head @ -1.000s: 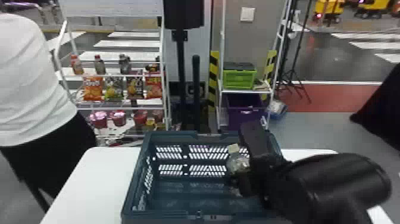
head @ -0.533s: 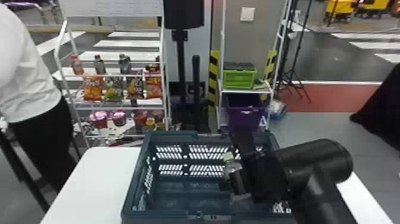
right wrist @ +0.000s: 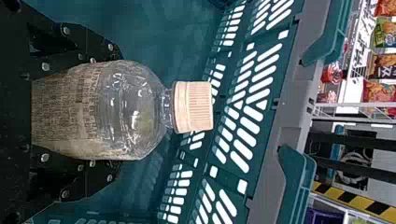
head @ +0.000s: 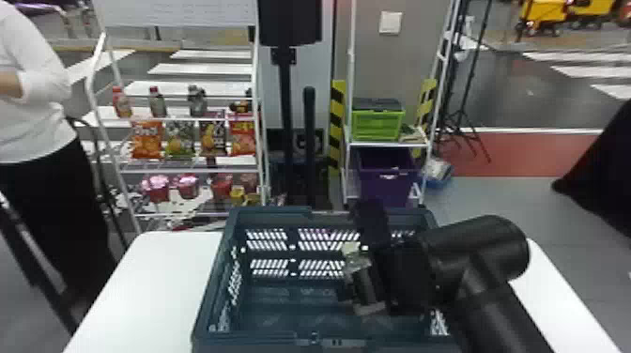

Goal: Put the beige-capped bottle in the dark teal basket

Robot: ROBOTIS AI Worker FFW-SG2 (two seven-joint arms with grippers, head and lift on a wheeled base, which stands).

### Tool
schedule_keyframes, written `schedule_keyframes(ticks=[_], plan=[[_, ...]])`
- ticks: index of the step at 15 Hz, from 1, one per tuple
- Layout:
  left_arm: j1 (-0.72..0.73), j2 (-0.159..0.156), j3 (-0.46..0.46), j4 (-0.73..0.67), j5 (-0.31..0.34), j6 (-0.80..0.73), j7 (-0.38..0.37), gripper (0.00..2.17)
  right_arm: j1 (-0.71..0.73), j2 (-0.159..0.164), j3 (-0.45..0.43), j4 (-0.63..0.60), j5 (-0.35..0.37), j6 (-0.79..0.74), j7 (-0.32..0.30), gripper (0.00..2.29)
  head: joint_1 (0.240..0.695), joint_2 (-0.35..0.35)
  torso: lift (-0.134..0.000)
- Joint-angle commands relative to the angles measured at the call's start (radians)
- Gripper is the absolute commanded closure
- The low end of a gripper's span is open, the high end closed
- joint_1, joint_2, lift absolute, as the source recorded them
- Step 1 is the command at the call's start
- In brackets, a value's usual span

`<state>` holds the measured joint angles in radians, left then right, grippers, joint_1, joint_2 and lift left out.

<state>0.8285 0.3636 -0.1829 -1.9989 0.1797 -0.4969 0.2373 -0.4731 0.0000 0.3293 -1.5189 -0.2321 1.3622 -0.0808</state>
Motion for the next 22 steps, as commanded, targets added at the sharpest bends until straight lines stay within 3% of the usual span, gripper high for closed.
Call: schedule_keyframes(ticks=[1, 2, 3, 4, 13, 18, 22], plan=[[0.003, 0.000, 0.000, 0.000, 0.000, -0.007, 0.000, 0.15, -0.004, 0.001, 0.002, 0.022, -0.012, -0.010, 0.001, 2.15, 0.499, 0.000, 0.000], [0.003, 0.000, 0.000, 0.000, 0.000, -0.010, -0.001, 0.15, -0.004, 0.001, 0.002, 0.022, -0.020, -0.013, 0.001, 1.91, 0.499, 0.000, 0.000], [0.003, 0.000, 0.000, 0.000, 0.000, -0.010, 0.000, 0.15, -0.002, 0.001, 0.002, 0.022, -0.033, -0.019, 0.001, 1.12, 0.499, 0.000, 0.000], [0.004, 0.000, 0.000, 0.000, 0.000, -0.010, 0.000, 0.15, 0.001, 0.001, 0.000, 0.020, -0.044, -0.025, 0.001, 0.07, 0.499, 0.000, 0.000], [0.011, 0.000, 0.000, -0.001, 0.000, -0.016, -0.001, 0.15, 0.040, 0.001, -0.007, -0.049, -0.053, -0.037, -0.001, 0.06, 0.499, 0.000, 0.000], [0.011, 0.000, 0.000, -0.001, 0.000, -0.016, -0.001, 0.15, 0.137, 0.001, -0.019, -0.253, -0.049, -0.034, -0.001, 0.06, 0.499, 0.000, 0.000], [0.011, 0.000, 0.000, -0.003, 0.000, -0.016, 0.000, 0.15, 0.277, -0.054, -0.021, -0.457, 0.017, -0.093, 0.001, 0.05, 0.499, 0.000, 0.000]])
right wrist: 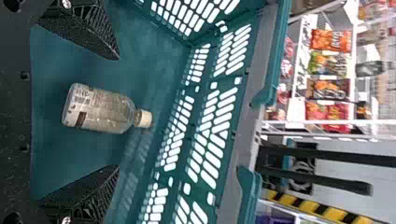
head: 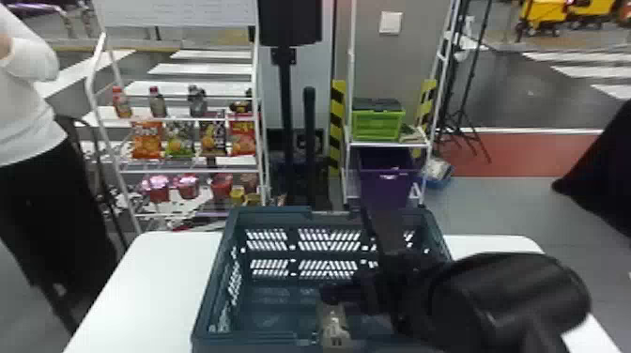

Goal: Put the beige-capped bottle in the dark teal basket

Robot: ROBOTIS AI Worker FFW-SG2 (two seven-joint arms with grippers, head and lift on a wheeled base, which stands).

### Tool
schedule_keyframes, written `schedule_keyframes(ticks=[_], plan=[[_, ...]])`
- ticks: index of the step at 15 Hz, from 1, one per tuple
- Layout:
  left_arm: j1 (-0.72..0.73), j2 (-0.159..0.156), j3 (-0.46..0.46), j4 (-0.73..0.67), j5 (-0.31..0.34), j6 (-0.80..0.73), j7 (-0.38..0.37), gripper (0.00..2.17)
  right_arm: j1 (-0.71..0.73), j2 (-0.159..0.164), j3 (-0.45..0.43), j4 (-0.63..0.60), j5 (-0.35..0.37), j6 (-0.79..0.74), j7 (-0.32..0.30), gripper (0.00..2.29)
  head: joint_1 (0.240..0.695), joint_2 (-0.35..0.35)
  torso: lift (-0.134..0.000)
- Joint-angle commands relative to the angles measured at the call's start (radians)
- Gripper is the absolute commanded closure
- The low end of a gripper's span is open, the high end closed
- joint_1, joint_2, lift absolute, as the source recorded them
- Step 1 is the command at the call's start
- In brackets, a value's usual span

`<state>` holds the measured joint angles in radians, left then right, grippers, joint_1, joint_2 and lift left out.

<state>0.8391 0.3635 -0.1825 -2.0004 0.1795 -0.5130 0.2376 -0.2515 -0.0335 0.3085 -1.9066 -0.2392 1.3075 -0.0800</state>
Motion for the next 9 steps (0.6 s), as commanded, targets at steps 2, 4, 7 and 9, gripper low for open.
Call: schedule_keyframes(ticks=[2, 4, 7, 9], plan=[[-0.002, 0.000, 0.000, -0.001, 0.000, 0.000, -0.001, 0.15, 0.155, -0.062, -0.014, -0.163, 0.034, -0.142, 0.000, 0.05, 0.499, 0.000, 0.000], [-0.002, 0.000, 0.000, -0.001, 0.000, 0.000, -0.001, 0.15, 0.261, -0.092, -0.032, -0.226, 0.037, -0.296, 0.000, 0.05, 0.499, 0.000, 0.000], [-0.002, 0.000, -0.003, -0.006, 0.000, 0.003, -0.001, 0.15, 0.436, -0.123, -0.071, -0.315, 0.037, -0.514, 0.003, 0.05, 0.499, 0.000, 0.000], [-0.002, 0.000, -0.003, -0.004, 0.000, 0.003, 0.000, 0.15, 0.546, -0.138, -0.097, -0.338, 0.037, -0.676, 0.005, 0.05, 0.499, 0.000, 0.000]])
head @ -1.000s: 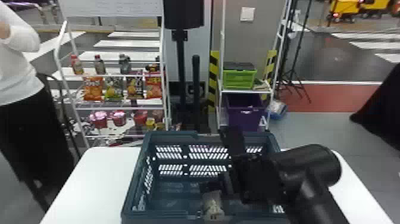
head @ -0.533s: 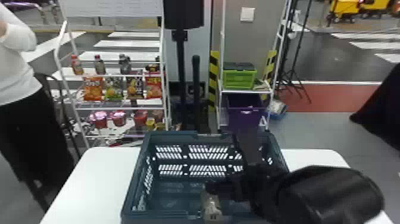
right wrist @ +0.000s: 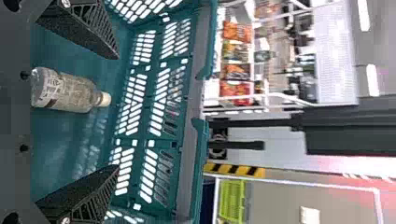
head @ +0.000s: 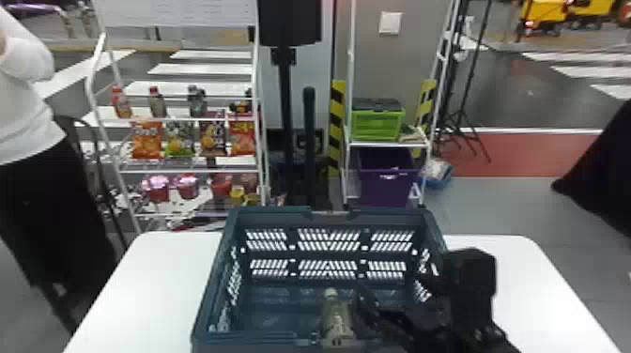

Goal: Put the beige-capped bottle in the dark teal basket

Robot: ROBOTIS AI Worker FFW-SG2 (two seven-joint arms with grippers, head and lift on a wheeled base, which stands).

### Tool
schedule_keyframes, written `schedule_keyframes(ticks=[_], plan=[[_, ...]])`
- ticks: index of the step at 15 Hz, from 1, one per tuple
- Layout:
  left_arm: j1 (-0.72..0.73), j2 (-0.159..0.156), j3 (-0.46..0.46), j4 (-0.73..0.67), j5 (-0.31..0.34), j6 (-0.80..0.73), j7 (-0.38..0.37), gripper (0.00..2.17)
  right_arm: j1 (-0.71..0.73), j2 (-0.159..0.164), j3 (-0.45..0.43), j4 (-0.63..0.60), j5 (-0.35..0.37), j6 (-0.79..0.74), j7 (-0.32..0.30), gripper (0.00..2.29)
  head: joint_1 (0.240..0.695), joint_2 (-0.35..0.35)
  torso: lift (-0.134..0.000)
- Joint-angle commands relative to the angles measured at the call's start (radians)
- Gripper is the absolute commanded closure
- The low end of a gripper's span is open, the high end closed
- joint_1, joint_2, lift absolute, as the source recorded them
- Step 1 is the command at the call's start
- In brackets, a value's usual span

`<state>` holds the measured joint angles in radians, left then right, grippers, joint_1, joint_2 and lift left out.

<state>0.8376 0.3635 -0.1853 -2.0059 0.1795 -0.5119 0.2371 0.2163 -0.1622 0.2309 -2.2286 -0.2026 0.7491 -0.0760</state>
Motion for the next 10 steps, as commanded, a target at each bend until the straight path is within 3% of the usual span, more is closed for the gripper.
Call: schedule_keyframes(ticks=[1, 5, 10], plan=[[0.001, 0.000, 0.000, 0.003, 0.000, 0.002, -0.001, 0.15, 0.123, -0.016, -0.028, -0.014, 0.000, -0.204, 0.002, 0.05, 0.499, 0.000, 0.000], [0.000, 0.000, -0.002, 0.003, -0.002, 0.002, -0.001, 0.15, 0.288, -0.020, -0.062, 0.023, -0.003, -0.535, 0.002, 0.05, 0.499, 0.000, 0.000], [-0.006, 0.000, -0.002, 0.001, 0.000, 0.002, -0.001, 0.15, 0.428, -0.019, -0.091, 0.095, -0.004, -0.826, 0.022, 0.05, 0.499, 0.000, 0.000]])
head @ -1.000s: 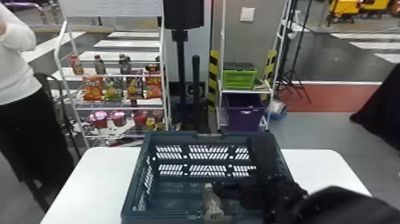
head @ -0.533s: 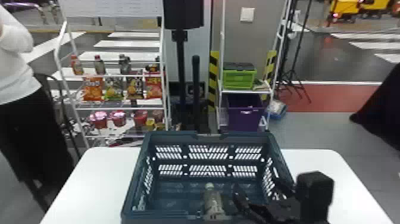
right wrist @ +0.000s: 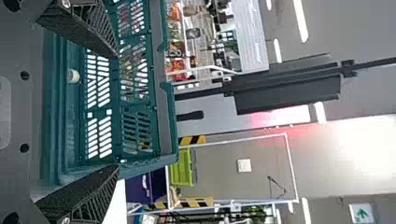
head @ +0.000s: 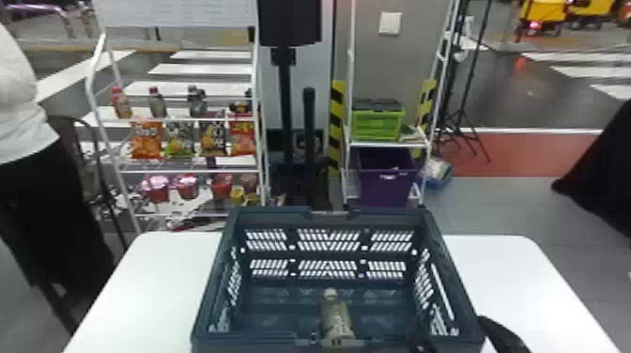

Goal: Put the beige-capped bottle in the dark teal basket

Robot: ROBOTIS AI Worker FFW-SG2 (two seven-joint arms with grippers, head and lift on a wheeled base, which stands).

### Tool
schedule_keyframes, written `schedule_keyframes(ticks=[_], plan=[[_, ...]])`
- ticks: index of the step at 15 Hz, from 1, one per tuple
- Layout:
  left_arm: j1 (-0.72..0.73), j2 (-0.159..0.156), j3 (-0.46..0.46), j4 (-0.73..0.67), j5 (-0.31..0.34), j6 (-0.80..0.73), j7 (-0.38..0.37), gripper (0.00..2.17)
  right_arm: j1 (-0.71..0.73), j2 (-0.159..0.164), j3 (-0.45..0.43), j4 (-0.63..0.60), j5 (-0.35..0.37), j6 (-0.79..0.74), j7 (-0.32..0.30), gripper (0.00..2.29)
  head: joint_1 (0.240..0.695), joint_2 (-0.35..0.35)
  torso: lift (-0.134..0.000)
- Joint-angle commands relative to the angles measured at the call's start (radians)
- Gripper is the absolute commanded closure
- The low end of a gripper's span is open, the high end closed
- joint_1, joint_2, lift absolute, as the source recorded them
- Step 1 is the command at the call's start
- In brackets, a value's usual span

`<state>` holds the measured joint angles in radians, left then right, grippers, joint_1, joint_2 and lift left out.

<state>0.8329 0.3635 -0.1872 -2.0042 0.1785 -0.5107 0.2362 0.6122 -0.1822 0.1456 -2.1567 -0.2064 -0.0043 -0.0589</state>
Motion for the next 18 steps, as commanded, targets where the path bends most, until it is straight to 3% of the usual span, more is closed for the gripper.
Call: schedule_keyframes(ticks=[1, 8, 18], plan=[[-0.005, 0.000, -0.002, -0.001, 0.001, 0.001, 0.000, 0.15, 0.052, 0.001, -0.009, 0.038, -0.001, -0.113, 0.005, 0.05, 0.499, 0.000, 0.000], [-0.008, -0.002, -0.003, -0.002, 0.001, 0.004, 0.002, 0.15, 0.133, 0.003, -0.015, 0.081, 0.019, -0.260, 0.011, 0.05, 0.499, 0.000, 0.000], [-0.005, -0.003, -0.009, -0.004, 0.001, 0.007, 0.002, 0.15, 0.162, 0.004, -0.015, 0.081, 0.061, -0.276, 0.011, 0.05, 0.499, 0.000, 0.000]])
